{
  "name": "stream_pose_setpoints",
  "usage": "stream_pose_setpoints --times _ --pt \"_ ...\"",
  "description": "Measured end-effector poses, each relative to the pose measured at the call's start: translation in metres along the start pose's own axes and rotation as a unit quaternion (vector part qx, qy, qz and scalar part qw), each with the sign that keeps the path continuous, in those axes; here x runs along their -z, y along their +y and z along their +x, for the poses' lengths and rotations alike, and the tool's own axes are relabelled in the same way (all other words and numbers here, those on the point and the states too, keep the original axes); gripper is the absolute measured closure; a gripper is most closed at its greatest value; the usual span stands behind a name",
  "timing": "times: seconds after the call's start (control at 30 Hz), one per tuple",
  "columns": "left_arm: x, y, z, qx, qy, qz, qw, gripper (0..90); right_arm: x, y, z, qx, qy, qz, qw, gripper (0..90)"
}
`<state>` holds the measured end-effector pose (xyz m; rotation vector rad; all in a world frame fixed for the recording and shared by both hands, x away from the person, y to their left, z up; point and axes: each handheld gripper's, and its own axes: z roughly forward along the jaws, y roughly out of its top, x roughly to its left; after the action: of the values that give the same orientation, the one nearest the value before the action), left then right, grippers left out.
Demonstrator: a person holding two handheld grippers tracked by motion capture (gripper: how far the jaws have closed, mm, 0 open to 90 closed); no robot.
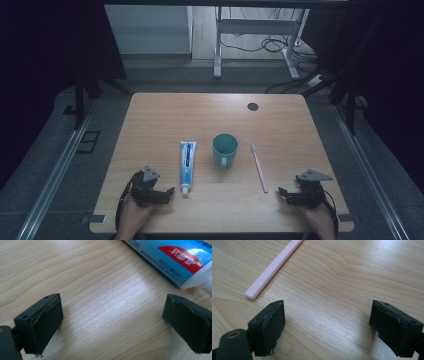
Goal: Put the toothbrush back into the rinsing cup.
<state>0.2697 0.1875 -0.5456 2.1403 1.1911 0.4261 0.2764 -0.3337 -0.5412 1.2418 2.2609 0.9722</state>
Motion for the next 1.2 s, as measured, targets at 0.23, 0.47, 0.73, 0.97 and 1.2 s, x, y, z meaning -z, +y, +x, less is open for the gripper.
stream_pose_setpoints --times 0.23,0.47,0.73,0.97,1.2 --pt "0.0 0.0 0.0 0.0 0.0 0.0 1.0 3.3 0.0001 0.0 0.0001 0.0 0.0 0.0 1.0 13.2" --pt "0.0 0.0 0.0 0.0 0.001 0.0 1.0 3.4 0.0003 0.0 0.0002 0.0 0.0 0.0 1.0 13.7" --pt "0.0 0.0 0.0 0.0 0.0 0.0 1.0 3.4 0.0008 0.0001 0.0005 0.0 0.001 0.001 1.0 14.8" --pt "0.0 0.0 0.0001 0.001 0.001 -0.001 1.0 3.5 0.0021 0.0016 0.0013 0.0 0.004 0.003 1.0 17.8" --pt "0.0001 0.0 0.0001 0.001 0.001 -0.001 1.0 3.7 0.0095 0.0069 0.0011 -0.001 0.003 -0.009 1.0 21.8"
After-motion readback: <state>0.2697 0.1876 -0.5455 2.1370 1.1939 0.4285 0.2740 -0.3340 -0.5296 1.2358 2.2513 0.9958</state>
